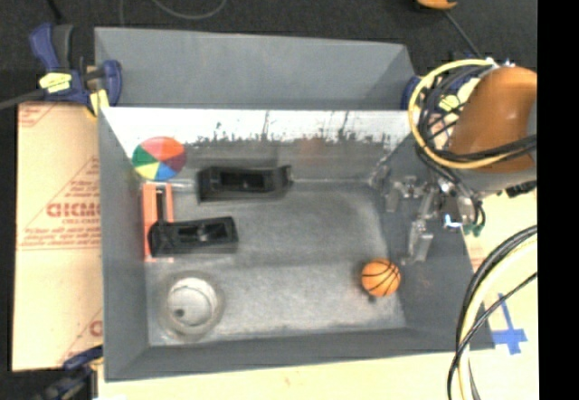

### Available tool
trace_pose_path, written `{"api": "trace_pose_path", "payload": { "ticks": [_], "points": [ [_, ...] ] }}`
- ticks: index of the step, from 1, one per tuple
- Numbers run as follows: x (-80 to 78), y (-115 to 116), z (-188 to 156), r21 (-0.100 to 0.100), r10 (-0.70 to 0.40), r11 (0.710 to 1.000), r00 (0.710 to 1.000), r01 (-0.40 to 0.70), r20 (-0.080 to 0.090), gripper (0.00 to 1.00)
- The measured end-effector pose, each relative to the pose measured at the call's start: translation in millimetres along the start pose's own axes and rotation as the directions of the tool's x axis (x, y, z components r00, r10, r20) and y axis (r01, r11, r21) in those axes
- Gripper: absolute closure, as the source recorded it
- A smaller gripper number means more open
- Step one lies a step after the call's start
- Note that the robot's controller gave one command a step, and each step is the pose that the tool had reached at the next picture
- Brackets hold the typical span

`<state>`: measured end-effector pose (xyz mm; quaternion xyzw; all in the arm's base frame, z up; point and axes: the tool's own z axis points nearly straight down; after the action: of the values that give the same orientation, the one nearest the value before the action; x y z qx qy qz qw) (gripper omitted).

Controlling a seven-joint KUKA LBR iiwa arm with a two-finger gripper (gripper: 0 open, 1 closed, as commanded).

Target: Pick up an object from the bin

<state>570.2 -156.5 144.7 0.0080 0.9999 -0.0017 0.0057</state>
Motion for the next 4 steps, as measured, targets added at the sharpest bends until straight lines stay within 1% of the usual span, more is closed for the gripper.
{"api": "trace_pose_path", "payload": {
  "ticks": [1,2,3,4],
  "points": [
    [23.6,-5,50,0.000,-0.089,0.996,0.996,0.089,-0.007,0.00],
    [39.2,6,71,-0.005,-0.329,0.944,0.944,0.329,-0.010,0.00],
    [49.2,11,72,-0.004,-0.476,0.879,0.879,0.476,-0.006,0.00],
    [53.7,12,73,-0.004,-0.501,0.865,0.865,0.501,-0.005,0.00]
  ]
}}
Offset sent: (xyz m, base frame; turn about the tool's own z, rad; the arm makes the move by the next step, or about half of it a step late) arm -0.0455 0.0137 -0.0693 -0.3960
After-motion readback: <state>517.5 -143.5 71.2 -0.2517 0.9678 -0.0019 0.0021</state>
